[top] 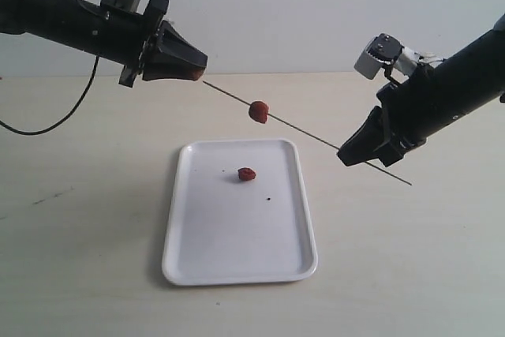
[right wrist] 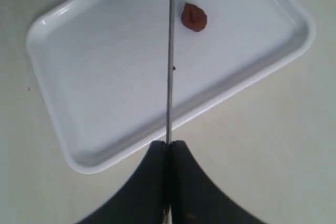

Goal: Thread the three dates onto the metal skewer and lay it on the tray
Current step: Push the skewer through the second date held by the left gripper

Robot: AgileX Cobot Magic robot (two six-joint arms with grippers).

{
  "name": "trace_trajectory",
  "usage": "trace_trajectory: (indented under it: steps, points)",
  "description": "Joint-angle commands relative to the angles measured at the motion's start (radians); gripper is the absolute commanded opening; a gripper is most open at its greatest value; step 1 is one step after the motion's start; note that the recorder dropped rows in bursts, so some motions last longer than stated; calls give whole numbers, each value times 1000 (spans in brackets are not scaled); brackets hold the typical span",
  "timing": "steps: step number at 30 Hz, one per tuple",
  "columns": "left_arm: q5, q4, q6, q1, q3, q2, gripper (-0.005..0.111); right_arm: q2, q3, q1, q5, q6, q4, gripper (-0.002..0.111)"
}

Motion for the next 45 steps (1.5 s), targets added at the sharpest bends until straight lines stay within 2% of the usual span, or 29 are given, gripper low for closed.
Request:
trace_trajectory:
  steps: [1, 7, 11, 45]
  points:
    - [2, -21, -10, 30, -1, -14, 27, 0, 3, -4, -9, -24, 39, 0]
    - [2, -19, -14, 55, -1, -14, 27, 0, 3, -4, 9, -48, 65, 0]
    - [2, -18, -14, 49, -1, -12, 27, 0, 3, -4, 51, -95, 102, 0]
    - [2, -52, -38, 31, -1, -12, 27, 0, 3, -4, 8, -69, 94, 0]
